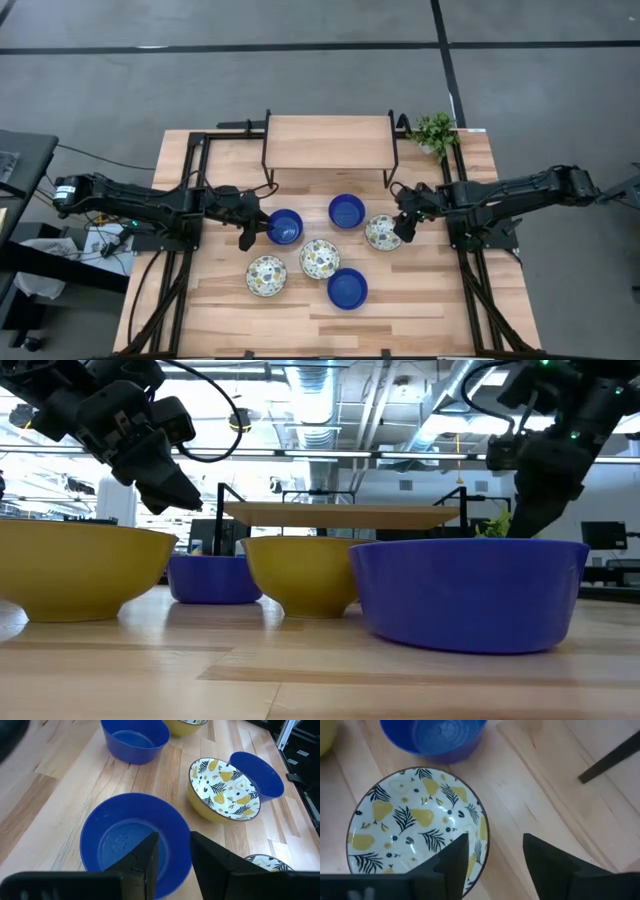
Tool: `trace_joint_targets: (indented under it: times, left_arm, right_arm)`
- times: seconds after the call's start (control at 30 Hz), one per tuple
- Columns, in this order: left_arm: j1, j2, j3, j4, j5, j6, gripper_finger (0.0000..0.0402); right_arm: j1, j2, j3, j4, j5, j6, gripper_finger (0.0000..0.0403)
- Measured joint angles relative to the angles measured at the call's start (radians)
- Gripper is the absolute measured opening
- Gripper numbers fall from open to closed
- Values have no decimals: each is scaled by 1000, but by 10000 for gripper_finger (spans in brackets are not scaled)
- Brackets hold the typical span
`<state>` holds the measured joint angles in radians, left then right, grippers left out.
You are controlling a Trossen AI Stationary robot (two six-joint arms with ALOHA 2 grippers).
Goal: Pick & Place Mini bowls
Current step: Put the top white patterned bowl on the shelf
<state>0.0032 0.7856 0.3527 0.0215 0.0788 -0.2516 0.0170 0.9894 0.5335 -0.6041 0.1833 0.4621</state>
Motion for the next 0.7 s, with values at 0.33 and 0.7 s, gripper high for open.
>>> trace_joint_targets:
  times: [0.33, 0.7]
  left_arm:
    - [0, 0, 0, 3, 0, 0, 108]
    - [0, 2, -1, 6, 0, 0, 108]
  right_arm:
    - [0, 55, 0, 52, 11, -52, 217]
    - [-8, 222, 1, 100, 5, -100, 208]
